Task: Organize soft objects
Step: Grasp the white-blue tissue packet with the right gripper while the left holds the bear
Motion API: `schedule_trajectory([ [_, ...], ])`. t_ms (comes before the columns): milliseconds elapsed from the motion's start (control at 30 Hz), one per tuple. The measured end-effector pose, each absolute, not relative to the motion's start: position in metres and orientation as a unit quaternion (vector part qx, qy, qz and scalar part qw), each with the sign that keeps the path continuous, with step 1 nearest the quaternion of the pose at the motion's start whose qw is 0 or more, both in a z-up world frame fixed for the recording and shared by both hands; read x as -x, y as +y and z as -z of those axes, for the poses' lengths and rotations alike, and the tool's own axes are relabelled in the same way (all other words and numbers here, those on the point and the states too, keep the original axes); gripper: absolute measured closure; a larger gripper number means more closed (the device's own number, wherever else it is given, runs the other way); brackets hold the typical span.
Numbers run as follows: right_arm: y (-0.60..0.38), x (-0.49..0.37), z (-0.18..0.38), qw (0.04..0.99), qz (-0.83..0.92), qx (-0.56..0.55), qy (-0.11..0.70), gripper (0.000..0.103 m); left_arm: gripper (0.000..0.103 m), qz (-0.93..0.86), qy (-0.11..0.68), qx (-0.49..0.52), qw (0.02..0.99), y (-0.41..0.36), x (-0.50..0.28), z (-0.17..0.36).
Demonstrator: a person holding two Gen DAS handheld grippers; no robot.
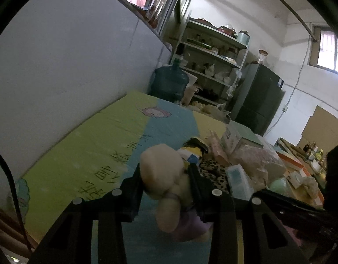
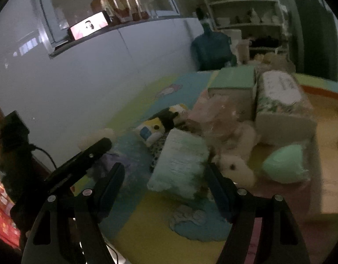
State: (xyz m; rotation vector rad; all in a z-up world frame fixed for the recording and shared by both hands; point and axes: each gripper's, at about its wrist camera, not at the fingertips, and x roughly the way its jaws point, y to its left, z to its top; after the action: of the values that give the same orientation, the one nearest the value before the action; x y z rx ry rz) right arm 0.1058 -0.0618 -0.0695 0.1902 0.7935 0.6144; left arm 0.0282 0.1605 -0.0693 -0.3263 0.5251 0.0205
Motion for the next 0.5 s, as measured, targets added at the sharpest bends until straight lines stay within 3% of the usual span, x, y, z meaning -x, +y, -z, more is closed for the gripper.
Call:
schedule_trajectory([
  [400,-0.049,-0.121,0.079,0.877,-0.256,-0.099,0.395,0.027,0.064,-0.007,0.255,0.169,0.952,0.176,-0.025,0.075],
  [500,-0.048,-0.121,0.08,0.882,-0.241,-0.091,0.395,0.038,0.064,-0.006,0.253,0.174,0.952,0.179,-0.023,0.077],
])
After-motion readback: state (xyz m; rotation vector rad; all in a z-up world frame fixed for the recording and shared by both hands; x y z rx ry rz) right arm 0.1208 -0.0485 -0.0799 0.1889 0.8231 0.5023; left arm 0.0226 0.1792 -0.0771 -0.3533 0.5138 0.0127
